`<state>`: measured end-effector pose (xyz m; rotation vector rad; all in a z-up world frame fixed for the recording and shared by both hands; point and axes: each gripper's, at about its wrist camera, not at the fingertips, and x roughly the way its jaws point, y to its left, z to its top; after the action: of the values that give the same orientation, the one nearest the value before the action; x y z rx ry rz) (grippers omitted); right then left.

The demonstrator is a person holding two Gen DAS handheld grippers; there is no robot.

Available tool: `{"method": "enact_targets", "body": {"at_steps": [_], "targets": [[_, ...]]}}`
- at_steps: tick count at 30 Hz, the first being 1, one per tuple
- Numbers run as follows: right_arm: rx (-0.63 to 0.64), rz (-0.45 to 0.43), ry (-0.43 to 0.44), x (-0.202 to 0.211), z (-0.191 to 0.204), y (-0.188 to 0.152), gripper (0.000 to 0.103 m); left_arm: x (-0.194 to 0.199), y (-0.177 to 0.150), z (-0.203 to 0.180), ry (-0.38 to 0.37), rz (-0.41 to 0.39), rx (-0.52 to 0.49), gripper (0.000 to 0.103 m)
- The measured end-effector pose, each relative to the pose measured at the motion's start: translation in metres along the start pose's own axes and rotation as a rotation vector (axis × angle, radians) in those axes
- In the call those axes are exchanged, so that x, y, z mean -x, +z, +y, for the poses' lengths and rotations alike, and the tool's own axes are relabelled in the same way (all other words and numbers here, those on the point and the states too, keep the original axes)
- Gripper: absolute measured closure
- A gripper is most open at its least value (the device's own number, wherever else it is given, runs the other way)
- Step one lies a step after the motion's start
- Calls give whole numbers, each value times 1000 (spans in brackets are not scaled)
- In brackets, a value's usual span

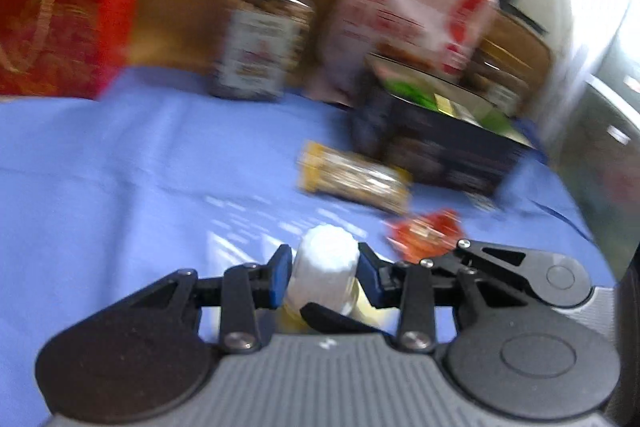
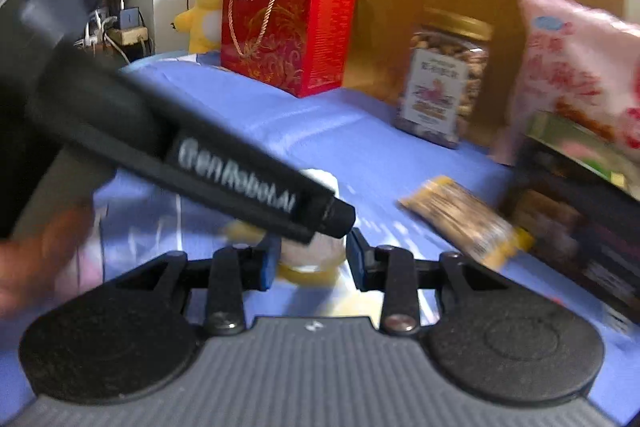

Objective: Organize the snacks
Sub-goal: 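Grasp the white plastic cup with the left tool, then lower the white cup into the tin box and open the left tool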

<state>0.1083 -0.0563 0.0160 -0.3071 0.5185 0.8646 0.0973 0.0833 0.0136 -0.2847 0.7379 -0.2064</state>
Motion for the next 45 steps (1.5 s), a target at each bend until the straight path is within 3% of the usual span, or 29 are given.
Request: {"method": "enact_targets", "body": {"at_steps": [4, 10, 13, 22, 26, 29, 37, 41, 45], "targets": [[-26, 10, -59, 47, -13, -35, 65, -11, -18, -47, -96, 78, -85, 68], [-171, 3, -174, 105, -46, -77, 60, -35, -29, -127, -202, 137, -276, 68], [-240, -4, -228, 119, -61, -91, 60, -47, -30, -153, -220, 152, -321, 66], [-311, -38, -219, 129, -72, -105, 52, -49, -34, -156, -198, 190, -339, 59], [-302, -38, -192, 130, -71, -105, 65, -46, -36, -156, -203, 186, -359, 64], [-263, -51, -198, 131, -66, -104, 65, -45, -32, -153, -217, 186, -344, 64], [-191, -160, -237, 129, -81, -70, 65, -32, 23, -146, -217, 89, -330, 64], [-181, -245, -243, 110, -110, -36, 65, -40, 72, -141, -172, -2, -319, 64], [-214, -276, -262, 74, -141, -2, 65, -68, 113, -133, -102, -51, -296, 64]]}}
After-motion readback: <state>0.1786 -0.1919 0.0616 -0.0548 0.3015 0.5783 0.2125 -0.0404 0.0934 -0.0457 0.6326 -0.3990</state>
